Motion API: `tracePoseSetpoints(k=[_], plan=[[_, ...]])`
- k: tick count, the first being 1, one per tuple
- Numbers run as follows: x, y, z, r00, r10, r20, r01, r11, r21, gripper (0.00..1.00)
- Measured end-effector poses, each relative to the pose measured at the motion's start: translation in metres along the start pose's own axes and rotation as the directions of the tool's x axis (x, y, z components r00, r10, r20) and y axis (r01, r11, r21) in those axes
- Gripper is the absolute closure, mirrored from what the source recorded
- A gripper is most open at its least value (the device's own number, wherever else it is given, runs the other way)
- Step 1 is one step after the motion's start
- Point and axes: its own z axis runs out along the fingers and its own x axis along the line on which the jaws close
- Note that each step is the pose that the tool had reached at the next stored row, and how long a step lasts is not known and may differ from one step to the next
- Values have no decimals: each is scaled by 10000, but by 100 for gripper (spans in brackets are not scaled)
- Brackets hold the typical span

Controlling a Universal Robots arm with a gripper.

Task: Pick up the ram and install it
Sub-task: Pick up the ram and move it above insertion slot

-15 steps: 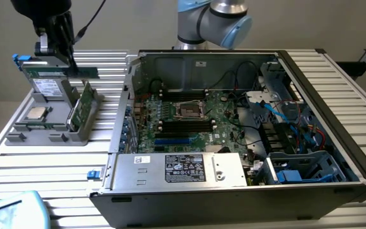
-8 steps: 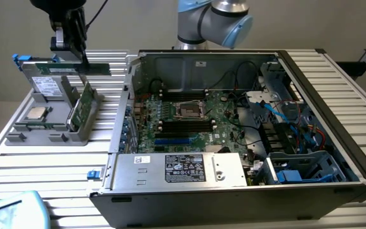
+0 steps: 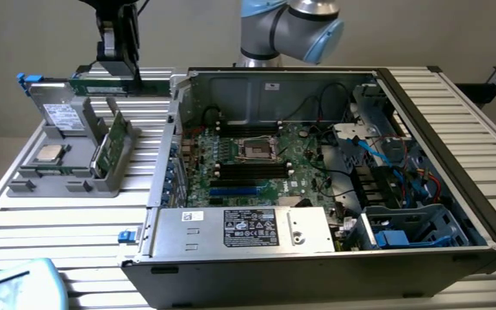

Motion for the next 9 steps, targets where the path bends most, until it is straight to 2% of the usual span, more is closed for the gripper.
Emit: tracePoseSetpoints(k=[6, 9], plan=[[48, -263, -90, 10000, 7, 8, -7, 10000, -90, 86], [66, -397, -108, 10000, 10, 9, -10, 9999, -108, 86]])
